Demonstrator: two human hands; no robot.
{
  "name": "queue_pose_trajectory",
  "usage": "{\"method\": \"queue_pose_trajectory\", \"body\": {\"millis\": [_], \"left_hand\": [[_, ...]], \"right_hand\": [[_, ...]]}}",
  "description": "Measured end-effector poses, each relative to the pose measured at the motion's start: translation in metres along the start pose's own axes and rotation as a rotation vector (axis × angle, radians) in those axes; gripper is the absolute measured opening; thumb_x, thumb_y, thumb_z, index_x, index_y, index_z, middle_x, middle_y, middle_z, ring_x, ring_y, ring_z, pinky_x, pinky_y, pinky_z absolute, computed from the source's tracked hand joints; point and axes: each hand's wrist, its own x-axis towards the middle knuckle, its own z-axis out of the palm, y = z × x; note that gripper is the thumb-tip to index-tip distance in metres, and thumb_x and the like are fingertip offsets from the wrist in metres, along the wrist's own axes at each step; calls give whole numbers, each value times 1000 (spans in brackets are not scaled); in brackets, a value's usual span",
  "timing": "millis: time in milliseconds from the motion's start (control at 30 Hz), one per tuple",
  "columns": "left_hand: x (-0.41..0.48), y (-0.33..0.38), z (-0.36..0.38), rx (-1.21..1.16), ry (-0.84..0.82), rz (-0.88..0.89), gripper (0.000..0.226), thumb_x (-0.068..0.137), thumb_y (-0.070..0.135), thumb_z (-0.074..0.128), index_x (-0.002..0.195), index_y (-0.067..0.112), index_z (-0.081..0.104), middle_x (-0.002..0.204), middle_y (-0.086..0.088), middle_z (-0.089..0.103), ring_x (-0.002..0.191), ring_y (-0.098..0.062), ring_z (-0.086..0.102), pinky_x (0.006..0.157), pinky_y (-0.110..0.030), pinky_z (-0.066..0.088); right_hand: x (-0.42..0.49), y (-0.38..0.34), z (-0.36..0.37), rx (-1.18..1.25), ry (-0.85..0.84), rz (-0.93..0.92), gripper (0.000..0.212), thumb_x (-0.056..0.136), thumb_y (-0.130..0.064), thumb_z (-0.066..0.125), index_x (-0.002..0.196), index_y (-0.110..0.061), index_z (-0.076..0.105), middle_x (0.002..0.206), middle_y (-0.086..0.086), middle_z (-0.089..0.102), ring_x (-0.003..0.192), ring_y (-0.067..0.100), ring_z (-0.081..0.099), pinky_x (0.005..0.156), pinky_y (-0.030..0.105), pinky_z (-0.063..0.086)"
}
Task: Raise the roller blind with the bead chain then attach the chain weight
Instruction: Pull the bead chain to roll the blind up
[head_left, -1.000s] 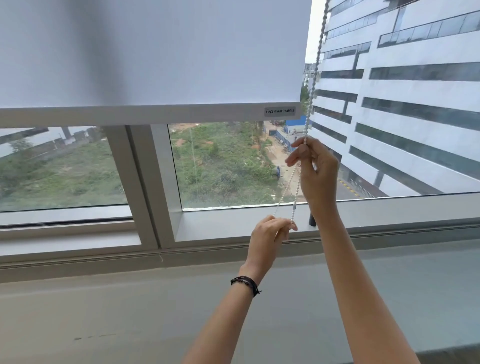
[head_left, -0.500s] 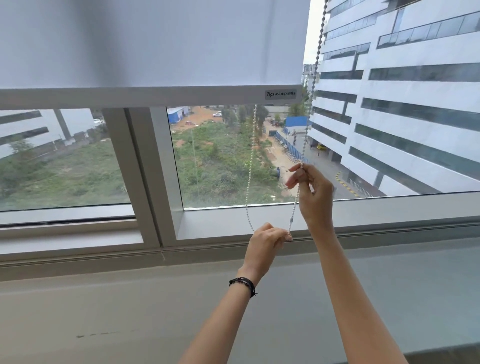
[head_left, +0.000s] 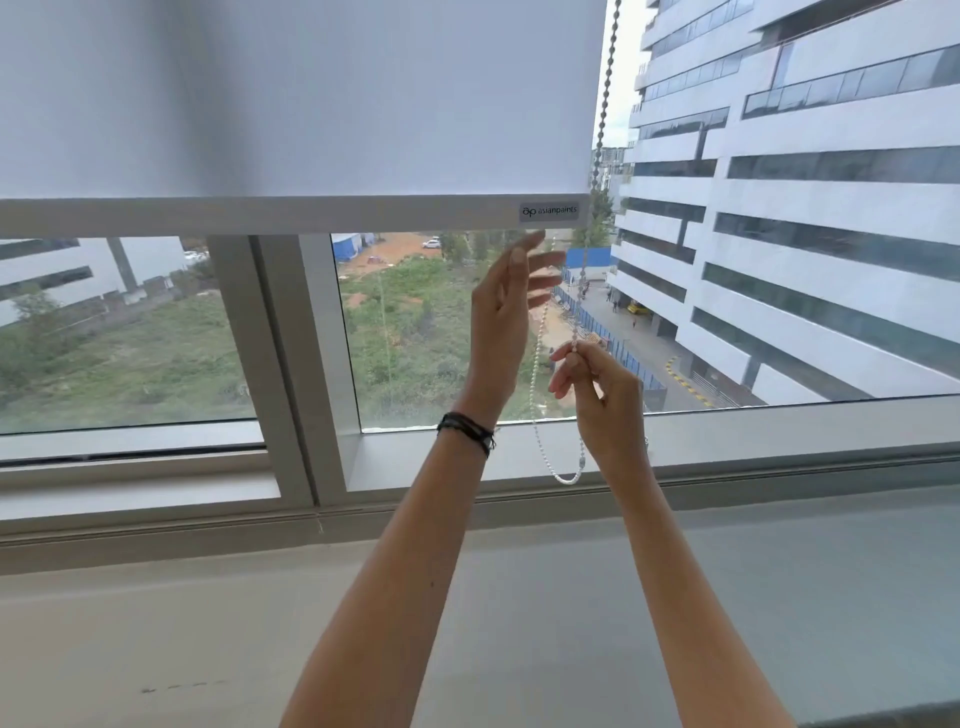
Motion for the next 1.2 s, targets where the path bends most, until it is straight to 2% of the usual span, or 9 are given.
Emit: {"method": "queue_pose_trajectory", "body": {"millis": [167, 267, 433, 600, 700, 833, 967, 1100, 1200], "left_hand": [[37, 49, 16, 40, -192, 79, 36, 104, 16, 28, 133, 2, 44, 113, -20, 67, 72, -11, 69, 72, -24, 57], [49, 64, 23, 116, -232, 128, 32, 103, 15, 32, 124, 1, 53, 86, -14, 69, 62, -15, 66, 68, -33, 56], [44, 62, 36, 313, -197, 332, 24, 99, 8, 43, 99, 0, 66, 49, 3, 47, 42, -9, 45, 55, -41, 54], [43, 60, 33, 306, -170, 333, 27, 99, 8, 43, 84, 0, 63, 47, 8, 44, 40, -1, 42, 48, -27, 47], [44, 59, 27, 294, -184, 317, 28, 100, 7, 41, 83, -1, 61, 48, 4, 45, 42, -8, 46, 52, -32, 50], [40, 54, 25, 242, -175, 302, 26, 100, 3, 39, 82, 4, 59, 49, 1, 43, 42, -9, 44, 51, -28, 49], [35, 44, 28, 233, -180, 283, 26, 99, 4, 40, 82, 4, 58, 49, 2, 43, 42, -11, 42, 51, -36, 50], [23, 28, 24, 235, -179, 227, 25, 100, 4, 40, 81, 7, 56, 50, -1, 44, 44, -14, 43, 49, -30, 48], [14, 14, 22, 251, -180, 184, 26, 100, 6, 40, 80, 8, 56, 50, -1, 44, 45, -15, 43, 52, -42, 50]], "right_hand": [[3, 2, -3, -4, -13, 9, 25, 92, 8, 43, 85, -8, 62, 63, 3, 61, 57, 7, 56, 62, 17, 49], [4, 4, -7, -9, 1, 22, 26, 93, 6, 43, 86, -11, 62, 61, 0, 60, 57, 6, 56, 63, 16, 48], [3, 3, -4, -16, -14, -3, 26, 94, 5, 43, 86, -10, 62, 61, 0, 60, 57, 5, 56, 63, 12, 46], [4, 4, -3, -14, -4, -8, 24, 95, 4, 43, 85, -8, 62, 62, 1, 61, 57, 7, 57, 62, 13, 46], [2, 6, -6, 5, -10, -8, 25, 95, 5, 43, 86, -8, 62, 61, -1, 59, 57, 5, 56, 62, 12, 46], [-3, 7, -3, 24, -18, -16, 25, 95, 3, 43, 86, -11, 61, 61, -3, 59, 57, 3, 56, 61, 11, 45], [-10, 15, 1, 20, -10, 12, 27, 94, 5, 44, 86, -14, 61, 60, -5, 59, 56, 2, 56, 61, 10, 44], [-24, 29, 0, 0, -11, 41, 28, 93, 1, 44, 86, -21, 61, 60, -8, 59, 57, 2, 56, 61, 10, 44], [-35, 39, -1, -28, -35, 76, 27, 95, 0, 45, 86, -20, 60, 60, -7, 59, 57, 3, 56, 61, 9, 44]]}}
